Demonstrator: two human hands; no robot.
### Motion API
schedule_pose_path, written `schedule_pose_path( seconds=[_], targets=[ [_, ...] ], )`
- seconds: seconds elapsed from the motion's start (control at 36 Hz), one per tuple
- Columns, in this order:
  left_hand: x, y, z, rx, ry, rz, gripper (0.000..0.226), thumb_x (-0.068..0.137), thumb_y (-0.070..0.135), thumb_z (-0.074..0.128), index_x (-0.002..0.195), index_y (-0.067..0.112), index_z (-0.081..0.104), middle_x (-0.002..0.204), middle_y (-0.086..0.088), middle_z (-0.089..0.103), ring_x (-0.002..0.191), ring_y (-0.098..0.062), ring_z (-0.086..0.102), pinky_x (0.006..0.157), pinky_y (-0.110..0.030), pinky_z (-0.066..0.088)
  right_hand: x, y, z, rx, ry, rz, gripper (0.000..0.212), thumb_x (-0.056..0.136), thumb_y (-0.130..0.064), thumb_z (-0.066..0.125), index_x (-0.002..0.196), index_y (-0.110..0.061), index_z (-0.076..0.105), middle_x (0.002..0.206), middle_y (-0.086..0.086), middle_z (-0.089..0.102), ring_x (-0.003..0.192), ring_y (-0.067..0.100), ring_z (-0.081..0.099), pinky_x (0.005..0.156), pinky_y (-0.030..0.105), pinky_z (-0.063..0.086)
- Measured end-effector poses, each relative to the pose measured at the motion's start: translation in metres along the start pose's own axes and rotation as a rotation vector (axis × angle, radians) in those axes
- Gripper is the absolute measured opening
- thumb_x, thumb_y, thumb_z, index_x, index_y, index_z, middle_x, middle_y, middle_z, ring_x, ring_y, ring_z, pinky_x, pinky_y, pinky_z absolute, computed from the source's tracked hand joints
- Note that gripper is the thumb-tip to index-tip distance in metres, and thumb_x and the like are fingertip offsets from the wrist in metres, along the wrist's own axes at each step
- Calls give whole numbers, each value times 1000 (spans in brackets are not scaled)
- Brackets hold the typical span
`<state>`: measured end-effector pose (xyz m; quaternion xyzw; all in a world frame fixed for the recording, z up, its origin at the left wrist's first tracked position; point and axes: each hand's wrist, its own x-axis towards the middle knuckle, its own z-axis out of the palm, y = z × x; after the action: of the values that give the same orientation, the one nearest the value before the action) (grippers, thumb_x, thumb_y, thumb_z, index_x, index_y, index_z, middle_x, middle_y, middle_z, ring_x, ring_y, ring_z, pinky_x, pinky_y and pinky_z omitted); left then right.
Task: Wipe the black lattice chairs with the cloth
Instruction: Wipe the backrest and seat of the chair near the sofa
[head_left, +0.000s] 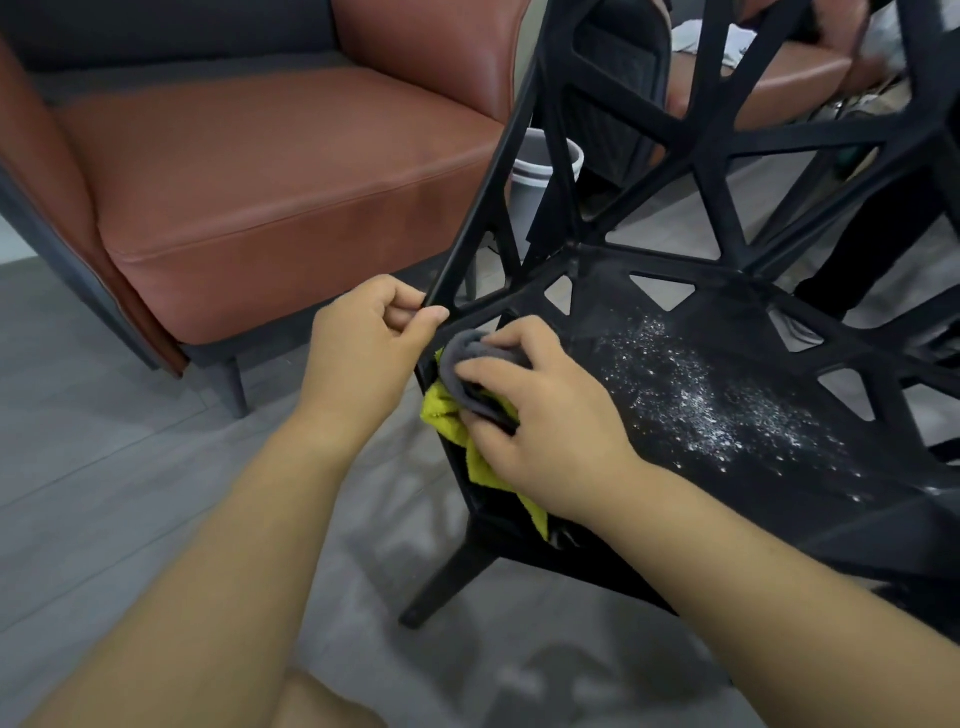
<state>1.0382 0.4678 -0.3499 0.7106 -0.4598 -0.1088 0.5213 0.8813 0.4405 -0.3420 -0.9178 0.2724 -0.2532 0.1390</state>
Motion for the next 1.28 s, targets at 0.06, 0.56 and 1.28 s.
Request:
schedule_pose_path(
  seconds=[0.06,0.56,1.28],
  targets=[
    [0,0,0,7,8,-3,14,83,23,70,76,27,59,64,15,56,53,8,50,56,-9,41,-10,3,-6,-22,-106,-72,33,74,-32,52,99,-19,70,109,7,54,81,29,60,59,37,52],
    [-16,21,-9,386,192,132,18,79,17,64,67,11,52,62,3,45,60,-17,43,53,-27,27,-1,70,-59,87,119,481,35,82,-27,71,116,-24,63,105,-8,45,92,1,43,72,9,31],
    [70,40,127,1189,-465,431,26,93,17,37,113,11,51,117,-7,54,108,-25,51,88,-34,38,123,178,0,-282,-176,513,35,96,-27,42,130,-23,48,147,1,30,118,40,38,92,44,36]
  ],
)
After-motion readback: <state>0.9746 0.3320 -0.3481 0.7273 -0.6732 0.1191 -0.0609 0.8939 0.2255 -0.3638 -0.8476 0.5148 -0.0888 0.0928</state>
